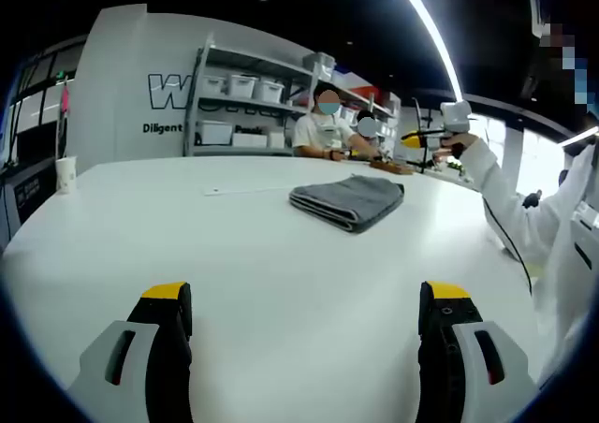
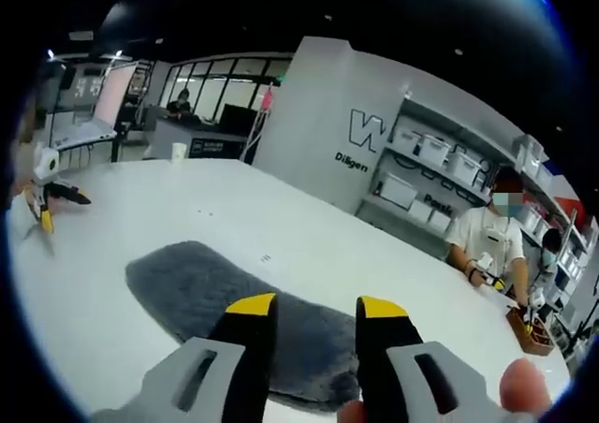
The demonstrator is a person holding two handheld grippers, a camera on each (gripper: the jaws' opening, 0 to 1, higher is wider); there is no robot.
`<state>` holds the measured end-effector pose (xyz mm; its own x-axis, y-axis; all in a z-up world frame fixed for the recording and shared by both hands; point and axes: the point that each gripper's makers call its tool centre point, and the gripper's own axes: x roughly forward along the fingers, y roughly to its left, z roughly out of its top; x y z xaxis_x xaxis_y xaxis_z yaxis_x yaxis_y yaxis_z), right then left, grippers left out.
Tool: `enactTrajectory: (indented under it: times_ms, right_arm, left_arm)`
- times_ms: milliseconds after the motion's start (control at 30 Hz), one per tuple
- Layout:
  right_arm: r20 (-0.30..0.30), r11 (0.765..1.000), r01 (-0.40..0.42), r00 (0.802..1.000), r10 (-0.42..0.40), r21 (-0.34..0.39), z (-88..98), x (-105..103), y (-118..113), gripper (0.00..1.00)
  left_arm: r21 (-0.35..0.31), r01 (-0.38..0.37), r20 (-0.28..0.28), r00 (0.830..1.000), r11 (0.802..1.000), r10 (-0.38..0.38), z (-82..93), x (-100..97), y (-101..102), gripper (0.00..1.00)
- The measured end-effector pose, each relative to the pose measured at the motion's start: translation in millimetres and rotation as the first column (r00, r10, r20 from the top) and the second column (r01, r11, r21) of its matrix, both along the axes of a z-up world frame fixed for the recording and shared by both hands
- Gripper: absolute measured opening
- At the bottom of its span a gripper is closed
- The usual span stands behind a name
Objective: Open the folded towel by lifting each exposed corner and separating the folded layers until the towel lies flat within the target outline without major curled edges
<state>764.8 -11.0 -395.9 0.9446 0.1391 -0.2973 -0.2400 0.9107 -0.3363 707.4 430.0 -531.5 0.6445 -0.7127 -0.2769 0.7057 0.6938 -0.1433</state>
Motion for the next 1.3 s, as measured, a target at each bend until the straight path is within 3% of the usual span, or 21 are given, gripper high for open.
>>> enactTrajectory:
  times_ms: [200,367,533,733,933,1300]
  right_arm:
    - [0.016,0.999,-0.005,1.000,0.004,0.042,4.8,-0.7,5.7,0.43]
    - [0.033,0.996,-0.003,0.999,0.000,0.089,10.2,0.3,9.1,0.61]
    - [0.052,0.990,-0.015,0.999,0.008,0.139,15.0,-1.3,13.3,0.70]
    - [0.023,0.978,0.008,1.000,-0.013,0.208,14.3,4.1,9.2,0.93]
    - [0.008,0.955,-0.046,0.999,0.046,0.293,13.8,-1.3,24.8,0.99]
    - [0.004,0.949,-0.059,0.998,0.061,0.309,14.5,-0.7,27.0,1.00]
  left_arm:
    - [0.000,0.001,0.001,1.000,1.000,-0.001,0.2,-1.1,-0.2,1.00]
    - [0.000,0.001,0.001,1.000,1.000,-0.001,0.2,-2.5,-1.1,1.00]
    - [-0.001,0.001,0.001,1.000,1.000,-0.001,0.0,-3.0,-1.5,1.00]
    - [-0.001,0.001,0.001,1.000,1.000,-0.001,0.2,-3.0,-1.5,1.00]
    - [-0.001,0.002,0.000,1.000,1.000,-0.002,0.1,-1.7,-0.7,1.00]
    - [0.000,0.000,-0.001,1.000,1.000,0.000,0.5,0.5,0.9,1.00]
